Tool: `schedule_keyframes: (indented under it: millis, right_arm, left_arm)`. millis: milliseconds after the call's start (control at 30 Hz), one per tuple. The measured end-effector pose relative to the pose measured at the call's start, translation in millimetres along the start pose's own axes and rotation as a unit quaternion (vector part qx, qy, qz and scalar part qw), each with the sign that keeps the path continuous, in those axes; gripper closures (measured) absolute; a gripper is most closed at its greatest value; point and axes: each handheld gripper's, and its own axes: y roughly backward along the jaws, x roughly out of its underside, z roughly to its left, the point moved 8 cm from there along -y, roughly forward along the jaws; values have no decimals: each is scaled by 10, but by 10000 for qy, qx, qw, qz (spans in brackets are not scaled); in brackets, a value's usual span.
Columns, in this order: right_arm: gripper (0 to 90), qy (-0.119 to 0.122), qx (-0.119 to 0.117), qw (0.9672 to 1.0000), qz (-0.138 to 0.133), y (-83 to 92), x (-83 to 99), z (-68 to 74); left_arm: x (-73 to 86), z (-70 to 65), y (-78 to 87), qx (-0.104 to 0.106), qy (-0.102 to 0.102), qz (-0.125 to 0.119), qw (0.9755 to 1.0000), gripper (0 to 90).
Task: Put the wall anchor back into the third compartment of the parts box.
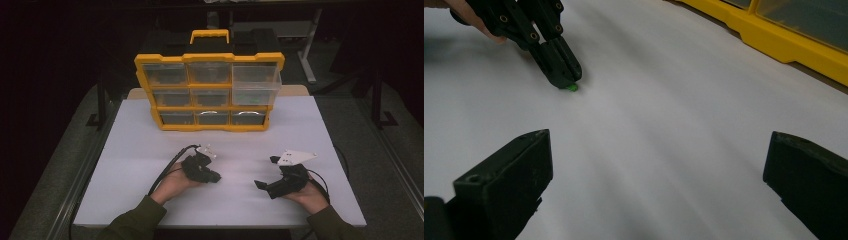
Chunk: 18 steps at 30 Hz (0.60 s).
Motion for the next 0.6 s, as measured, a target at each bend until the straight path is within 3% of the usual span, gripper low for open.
schedule_keyframes:
  millis: [400, 600]
  right_arm:
    - [0, -9, -14, 10000, -13, -4, 0, -8]
    - [0, -12, 2, 10000, -10, -7, 0, -15]
  left_arm:
    - [-177, 86, 199, 80, 64, -200, 9997, 850]
    - [-335, 138, 365, 61, -92, -214, 9997, 850]
